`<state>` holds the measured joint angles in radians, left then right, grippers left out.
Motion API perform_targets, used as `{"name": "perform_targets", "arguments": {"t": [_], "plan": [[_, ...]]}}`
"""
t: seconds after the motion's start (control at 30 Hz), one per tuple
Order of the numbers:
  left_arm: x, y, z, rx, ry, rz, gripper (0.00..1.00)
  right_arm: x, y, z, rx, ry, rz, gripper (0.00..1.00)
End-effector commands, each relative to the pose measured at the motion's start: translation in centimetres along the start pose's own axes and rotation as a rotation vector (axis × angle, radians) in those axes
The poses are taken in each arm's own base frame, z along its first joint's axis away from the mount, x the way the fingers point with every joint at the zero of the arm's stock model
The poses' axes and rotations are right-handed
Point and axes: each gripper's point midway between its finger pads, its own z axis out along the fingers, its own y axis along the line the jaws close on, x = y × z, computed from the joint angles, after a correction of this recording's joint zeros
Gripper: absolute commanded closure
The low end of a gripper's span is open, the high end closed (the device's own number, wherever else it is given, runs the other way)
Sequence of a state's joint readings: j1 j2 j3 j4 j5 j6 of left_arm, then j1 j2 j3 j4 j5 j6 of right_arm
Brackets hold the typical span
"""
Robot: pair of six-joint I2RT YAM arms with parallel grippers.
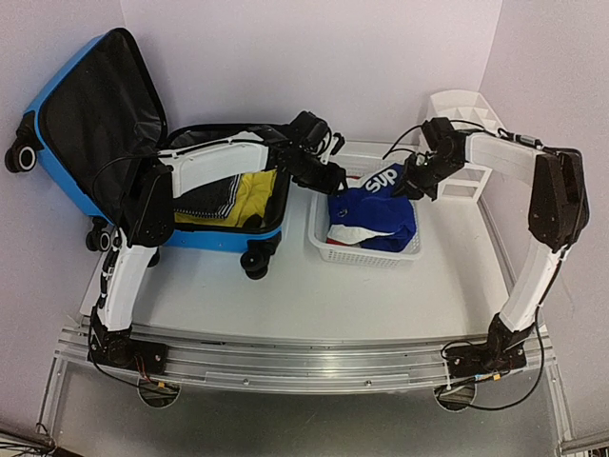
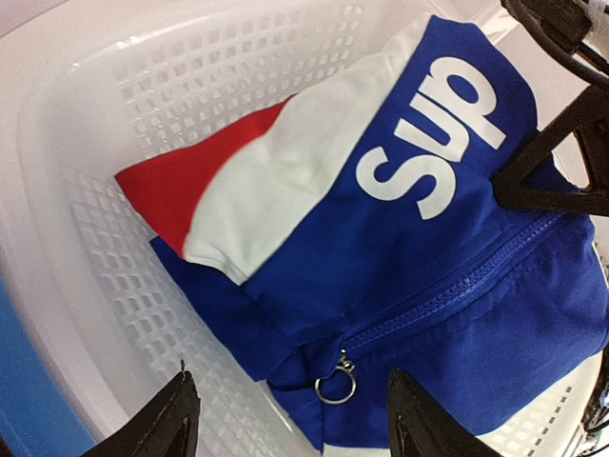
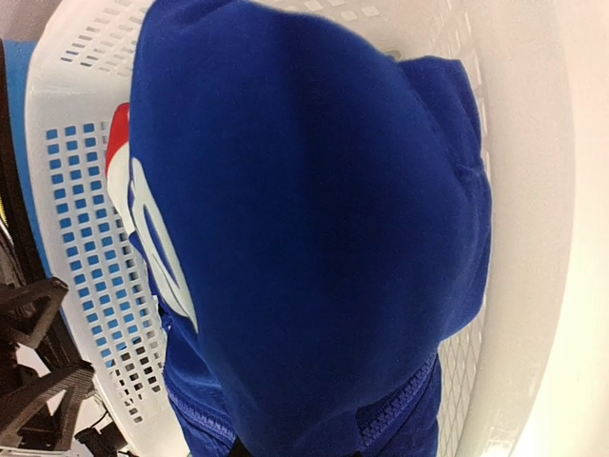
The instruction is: Open, take out, and arrange the luggage
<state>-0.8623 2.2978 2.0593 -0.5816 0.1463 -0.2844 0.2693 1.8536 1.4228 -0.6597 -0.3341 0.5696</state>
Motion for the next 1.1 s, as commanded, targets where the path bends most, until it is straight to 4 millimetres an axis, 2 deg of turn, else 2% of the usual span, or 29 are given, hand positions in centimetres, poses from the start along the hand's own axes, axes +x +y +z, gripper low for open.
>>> {"name": "perform_targets", "arguments": {"t": [0.0, 0.1, 0.17, 0.3, 0.43, 0.53, 0.63, 0.8, 0.9, 1.0, 1.07], "plan": [[-4.3, -0.4, -4.8, -0.047, -0.109, 0.085, 0.34, 0.2, -2.0, 1.1, 0.13, 0.025, -0.076, 0.91], [-4.5, -0.9, -5.3, -0.031, -0.113, 0.099, 0.34, -0.1, -1.9, 1.0, 0.203, 0.02, -0.125, 0.85], [-4.8, -0.9, -5.7, -0.037, -0.12, 0.123, 0.34, -0.2, -1.7, 0.1, 0.271, 0.007, -0.168, 0.73], [-6.1, -1.6, -7.4, -0.031, -0.15, 0.186, 0.33, -1.6, 1.8, -3.8, 0.349, -0.105, -0.306, 0.55], [-7.5, -2.2, -9.9, -0.002, -0.174, 0.222, 0.31, -2.2, 5.2, -7.5, 0.406, -0.223, -0.396, 0.49], [-7.9, -1.5, -11.9, 0.015, -0.175, 0.216, 0.31, -2.2, 6.5, -8.8, 0.423, -0.283, -0.403, 0.5], [-7.8, -0.3, -13.5, 0.003, -0.163, 0.216, 0.31, -0.9, 6.4, -7.1, 0.381, -0.222, -0.353, 0.63], [-7.7, 3.3, -16.5, -0.028, -0.147, 0.153, 0.31, 2.4, 1.5, -3.3, 0.436, -0.118, -0.208, 0.82], [-7.8, 5.8, -18.6, -0.06, -0.15, 0.134, 0.31, 3.6, -1.1, -0.7, 0.411, -0.09, -0.151, 0.88], [-7.6, 7.3, -20.3, -0.088, -0.143, 0.167, 0.3, 3.8, -1.8, 2.1, 0.35, -0.05, -0.127, 0.89], [-7.3, 8.6, -21.3, -0.11, -0.137, 0.169, 0.29, 3.6, -1.6, 2.8, 0.34, -0.038, -0.127, 0.89]]}}
